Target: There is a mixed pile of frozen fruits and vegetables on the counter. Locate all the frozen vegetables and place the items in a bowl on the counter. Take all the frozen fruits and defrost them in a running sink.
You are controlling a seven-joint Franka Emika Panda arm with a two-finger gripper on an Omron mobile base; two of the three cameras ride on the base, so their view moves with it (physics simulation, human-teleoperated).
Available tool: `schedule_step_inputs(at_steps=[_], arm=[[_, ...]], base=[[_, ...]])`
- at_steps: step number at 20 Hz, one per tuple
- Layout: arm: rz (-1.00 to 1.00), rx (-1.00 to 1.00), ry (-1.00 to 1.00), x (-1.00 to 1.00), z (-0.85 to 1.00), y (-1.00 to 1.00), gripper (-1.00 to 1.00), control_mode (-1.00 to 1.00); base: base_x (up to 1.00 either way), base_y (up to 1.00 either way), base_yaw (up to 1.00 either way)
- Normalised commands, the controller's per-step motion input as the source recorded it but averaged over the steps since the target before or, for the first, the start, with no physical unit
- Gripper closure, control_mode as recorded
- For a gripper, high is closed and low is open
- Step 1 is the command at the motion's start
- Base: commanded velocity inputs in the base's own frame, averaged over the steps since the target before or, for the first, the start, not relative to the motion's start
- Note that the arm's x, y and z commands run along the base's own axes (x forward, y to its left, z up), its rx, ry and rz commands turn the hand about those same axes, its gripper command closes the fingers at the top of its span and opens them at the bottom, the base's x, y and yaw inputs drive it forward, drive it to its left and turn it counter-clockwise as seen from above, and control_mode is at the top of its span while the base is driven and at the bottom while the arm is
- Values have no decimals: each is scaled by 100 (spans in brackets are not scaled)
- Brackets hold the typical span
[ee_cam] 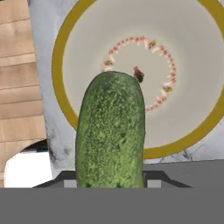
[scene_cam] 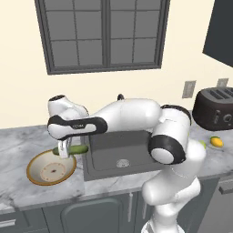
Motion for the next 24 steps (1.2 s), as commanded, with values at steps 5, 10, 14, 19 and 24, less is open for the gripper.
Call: schedule_step_inputs(at_steps=[5,10,14,19,24], arm=[[4,-8,1,35,-31,83,100,-100],[-3,-8,0,20,-37,29,100,-100],[-2,-4,5,25,-36,25,100,-100],[-5,0,4,9,-54,9,100,-100],[-2,10,-1,-12,-44,-14,100,-100]], base=[[0,0,0],[0,0,0],[0,0,0],[0,0,0],[0,0,0]])
